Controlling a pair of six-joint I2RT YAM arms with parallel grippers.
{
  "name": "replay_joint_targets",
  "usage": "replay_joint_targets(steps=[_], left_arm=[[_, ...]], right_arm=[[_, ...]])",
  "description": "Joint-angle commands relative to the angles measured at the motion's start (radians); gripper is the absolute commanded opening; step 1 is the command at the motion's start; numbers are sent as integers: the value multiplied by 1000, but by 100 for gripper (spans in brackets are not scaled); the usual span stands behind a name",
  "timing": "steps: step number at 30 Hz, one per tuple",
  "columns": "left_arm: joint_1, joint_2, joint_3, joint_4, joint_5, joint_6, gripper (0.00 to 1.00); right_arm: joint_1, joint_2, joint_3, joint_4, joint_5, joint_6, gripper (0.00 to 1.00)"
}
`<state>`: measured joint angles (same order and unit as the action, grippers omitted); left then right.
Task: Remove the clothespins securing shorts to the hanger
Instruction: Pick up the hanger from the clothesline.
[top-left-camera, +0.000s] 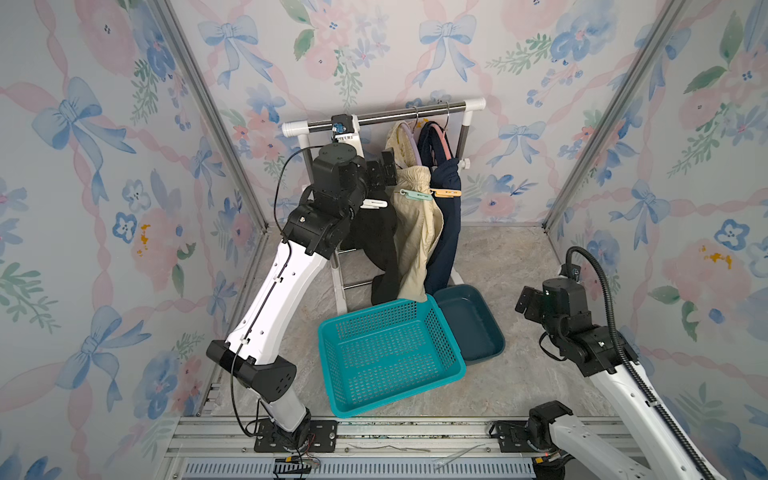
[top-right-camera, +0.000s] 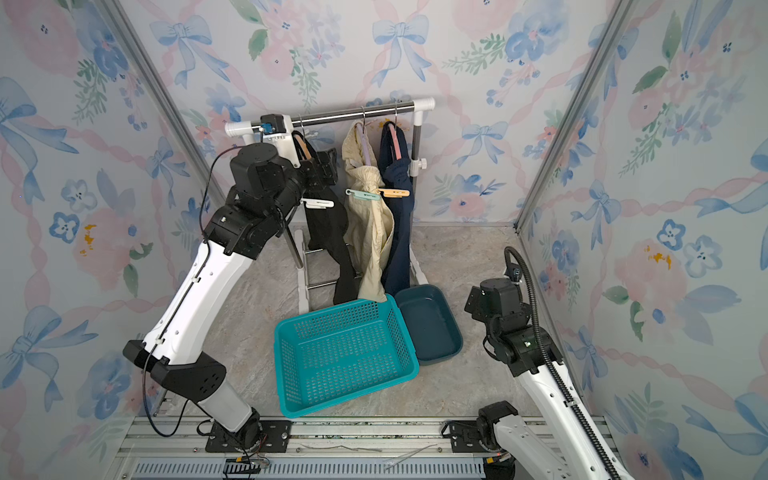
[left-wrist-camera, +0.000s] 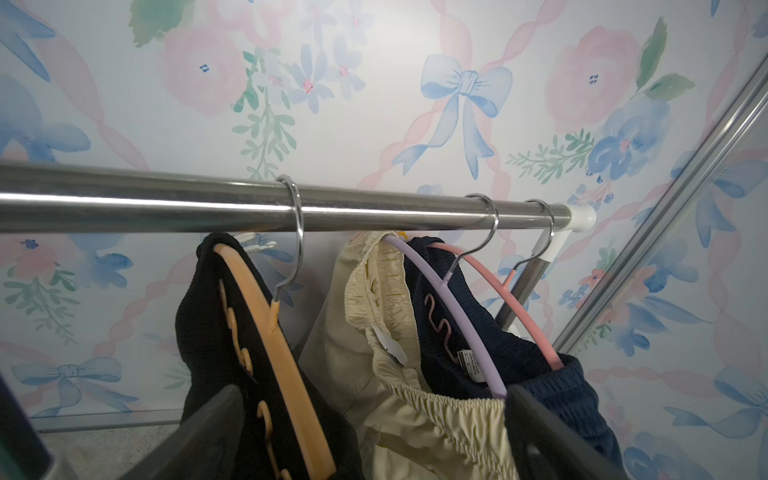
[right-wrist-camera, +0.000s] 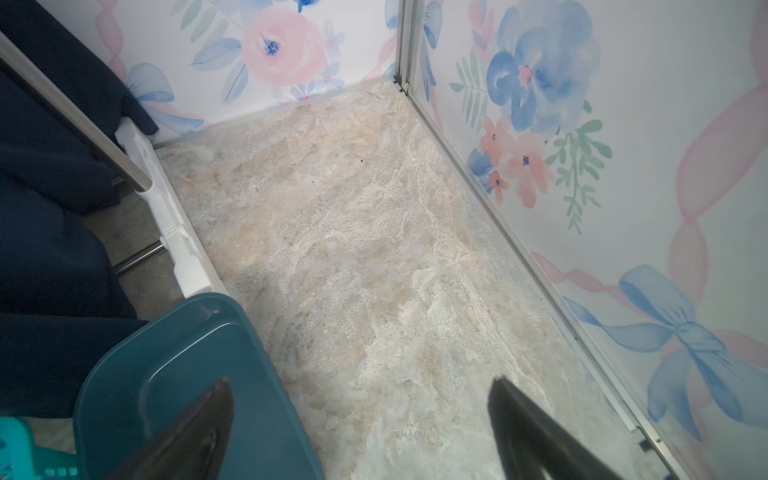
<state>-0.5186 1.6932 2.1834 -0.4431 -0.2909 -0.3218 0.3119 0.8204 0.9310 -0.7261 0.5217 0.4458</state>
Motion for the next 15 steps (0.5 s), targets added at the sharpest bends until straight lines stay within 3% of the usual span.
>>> replay_joint_targets(steps=[1, 5, 15], left_arm=[[-6, 32, 55, -58, 0, 49, 92], [6, 59, 94, -63, -49, 61, 84], [78, 109, 127, -99, 16, 63, 70]], right_arm=[[15, -1, 32, -58, 14, 17, 96], [15, -10, 34, -74, 15, 14, 96], [18, -23, 34, -72, 11, 28, 97]])
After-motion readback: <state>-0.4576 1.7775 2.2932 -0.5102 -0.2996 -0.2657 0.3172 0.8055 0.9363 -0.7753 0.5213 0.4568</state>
